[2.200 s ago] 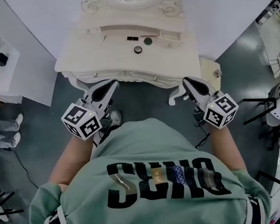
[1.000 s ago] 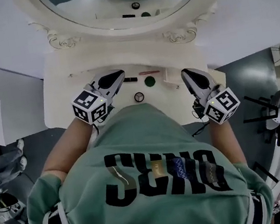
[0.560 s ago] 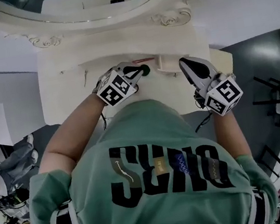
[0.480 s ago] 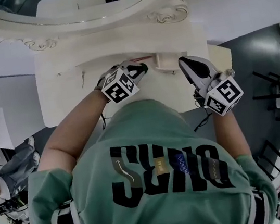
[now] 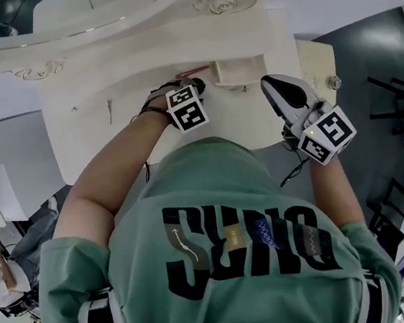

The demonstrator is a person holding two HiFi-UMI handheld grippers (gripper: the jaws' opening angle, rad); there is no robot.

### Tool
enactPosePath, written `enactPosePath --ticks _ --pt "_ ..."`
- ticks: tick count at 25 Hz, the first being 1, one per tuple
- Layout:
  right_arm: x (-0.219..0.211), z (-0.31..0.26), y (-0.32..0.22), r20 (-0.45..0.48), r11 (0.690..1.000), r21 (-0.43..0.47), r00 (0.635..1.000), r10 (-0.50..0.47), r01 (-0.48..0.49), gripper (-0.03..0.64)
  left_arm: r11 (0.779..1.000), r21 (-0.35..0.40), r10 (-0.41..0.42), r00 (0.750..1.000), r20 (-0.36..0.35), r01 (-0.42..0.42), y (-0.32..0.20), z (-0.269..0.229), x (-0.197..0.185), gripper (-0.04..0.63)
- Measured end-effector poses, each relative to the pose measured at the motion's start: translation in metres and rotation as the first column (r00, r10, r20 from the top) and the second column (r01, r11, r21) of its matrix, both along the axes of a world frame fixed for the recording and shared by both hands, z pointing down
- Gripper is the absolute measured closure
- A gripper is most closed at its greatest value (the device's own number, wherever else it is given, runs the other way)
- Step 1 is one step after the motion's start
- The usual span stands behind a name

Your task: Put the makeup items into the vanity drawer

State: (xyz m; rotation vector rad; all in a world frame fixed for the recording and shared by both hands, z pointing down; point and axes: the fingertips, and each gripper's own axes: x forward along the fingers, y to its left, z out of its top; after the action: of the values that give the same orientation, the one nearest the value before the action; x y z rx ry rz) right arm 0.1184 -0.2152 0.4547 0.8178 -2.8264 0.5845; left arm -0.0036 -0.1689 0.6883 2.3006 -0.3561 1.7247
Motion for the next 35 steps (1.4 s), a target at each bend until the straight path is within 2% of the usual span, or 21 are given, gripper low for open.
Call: enactPosePath --ticks 4,9,14,16,21,26,29,35 --pt "0.003 0.005 0.004 0.006 1.000 -0.009 1.000 -0.002 0.002 0.607 1.000 0.000 -0.017 0.999 0.051 0.017 -0.005 0.014 -0.004 0.437" --pt "0.011 0.008 0.007 0.004 1.000 -0.018 1.000 0.011 -0.011 0.607 0.997 -0.049 -0.059 0.997 0.057 0.061 -0.008 0.017 -0.006 0.438" --pt "0.015 0.008 0.006 0.001 1.000 -0.020 1.000 0.019 -0.019 0.607 0.994 -0.087 -0.065 0.995 0.074 0.071 -0.013 0.016 -0.007 0.491" --pt "0.014 0.008 0.007 -0.002 1.000 -0.020 1.000 0.019 -0.019 0.607 0.993 -0.092 -0.065 0.996 0.063 0.071 -0.014 0.016 -0.006 0.532" --pt "0.012 0.007 0.009 -0.004 1.000 -0.019 1.000 0.015 -0.015 0.607 0.984 -0.106 -0.150 0.988 -0.023 0.147 -0.018 0.006 -0.008 0.587" --pt "0.016 0.006 0.007 0.005 0.999 -0.018 0.999 0.032 -0.032 0.607 0.974 -0.089 -0.220 0.963 -0.154 0.208 -0.021 -0.038 -0.005 0.588" --pt "0.016 0.002 0.006 0.012 0.999 -0.011 0.999 0.032 -0.032 0.607 0.975 -0.076 -0.221 0.949 -0.224 0.209 -0.020 -0.071 0.002 0.588" --pt "0.022 -0.008 0.003 0.020 0.999 0.008 0.999 0.043 -0.043 0.607 0.986 -0.014 -0.160 0.926 -0.342 0.165 -0.036 -0.127 0.045 0.588"
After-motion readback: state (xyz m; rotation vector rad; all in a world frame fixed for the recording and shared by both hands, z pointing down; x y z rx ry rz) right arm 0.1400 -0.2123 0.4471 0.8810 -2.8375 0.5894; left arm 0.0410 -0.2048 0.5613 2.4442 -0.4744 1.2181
